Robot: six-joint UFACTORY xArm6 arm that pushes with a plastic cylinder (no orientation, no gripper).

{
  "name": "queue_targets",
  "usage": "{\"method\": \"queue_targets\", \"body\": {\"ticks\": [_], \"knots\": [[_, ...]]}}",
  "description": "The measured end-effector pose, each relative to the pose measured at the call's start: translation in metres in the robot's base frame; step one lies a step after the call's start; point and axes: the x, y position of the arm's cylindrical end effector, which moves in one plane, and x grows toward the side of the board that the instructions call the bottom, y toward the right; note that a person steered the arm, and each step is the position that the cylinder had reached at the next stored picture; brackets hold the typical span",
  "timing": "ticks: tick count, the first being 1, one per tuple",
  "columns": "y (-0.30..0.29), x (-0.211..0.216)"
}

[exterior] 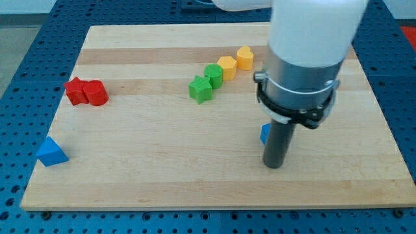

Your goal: Move the blue cube diagonally to the bottom right of the yellow heart

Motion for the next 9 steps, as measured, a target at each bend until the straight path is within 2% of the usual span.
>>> {"method": "queue_targets", "body": {"ticks": [3,4,5,7,9], "knots": [[0.001,-0.107],[0.0,-0.101],[-0.025,-0.079],[-0.096,-0.077],[-0.1,-0.088]]}}
